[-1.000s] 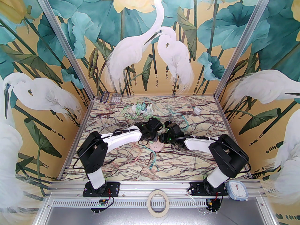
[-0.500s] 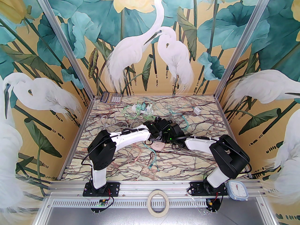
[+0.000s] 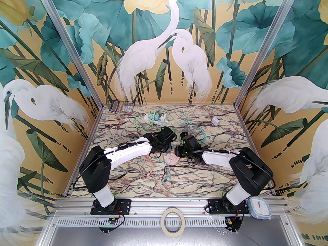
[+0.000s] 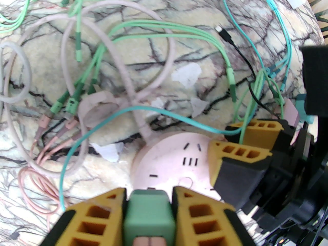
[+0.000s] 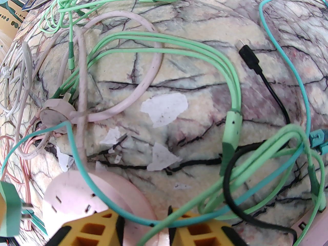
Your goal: Pull the plug off the socket
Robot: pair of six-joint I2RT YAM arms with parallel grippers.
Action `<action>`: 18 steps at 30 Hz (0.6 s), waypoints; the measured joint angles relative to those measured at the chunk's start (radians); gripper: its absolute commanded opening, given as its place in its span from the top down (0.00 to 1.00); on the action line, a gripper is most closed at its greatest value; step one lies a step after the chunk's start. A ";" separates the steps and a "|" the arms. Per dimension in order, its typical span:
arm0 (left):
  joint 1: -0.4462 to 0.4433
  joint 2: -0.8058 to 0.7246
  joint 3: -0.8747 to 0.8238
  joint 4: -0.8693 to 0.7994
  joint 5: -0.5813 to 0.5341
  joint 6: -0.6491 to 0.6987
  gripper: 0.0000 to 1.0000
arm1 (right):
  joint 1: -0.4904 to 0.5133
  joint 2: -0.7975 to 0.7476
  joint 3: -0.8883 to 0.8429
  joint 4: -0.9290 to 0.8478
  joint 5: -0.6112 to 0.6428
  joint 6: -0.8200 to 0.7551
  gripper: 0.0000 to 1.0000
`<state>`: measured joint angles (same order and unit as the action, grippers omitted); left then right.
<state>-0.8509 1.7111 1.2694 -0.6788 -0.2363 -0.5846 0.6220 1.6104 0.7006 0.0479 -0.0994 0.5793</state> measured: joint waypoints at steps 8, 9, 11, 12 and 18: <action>0.108 -0.216 -0.216 0.071 0.024 -0.026 0.82 | 0.000 -0.023 -0.018 -0.011 0.021 0.000 0.60; 0.130 -0.246 -0.251 0.096 0.039 -0.032 0.82 | 0.000 -0.024 -0.018 -0.011 0.022 0.000 0.60; 0.165 -0.296 -0.311 0.141 0.069 -0.046 0.81 | 0.000 -0.026 -0.019 -0.012 0.024 0.000 0.60; 0.185 -0.328 -0.348 0.171 0.089 -0.055 0.81 | 0.000 -0.026 -0.019 -0.013 0.025 0.000 0.60; 0.320 -0.523 -0.575 0.357 0.215 -0.156 0.76 | 0.000 -0.027 -0.019 -0.015 0.025 0.000 0.60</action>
<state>-0.5308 1.1881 0.6949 -0.3218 -0.0216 -0.7410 0.6220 1.5833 0.6815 0.0326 -0.0746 0.5789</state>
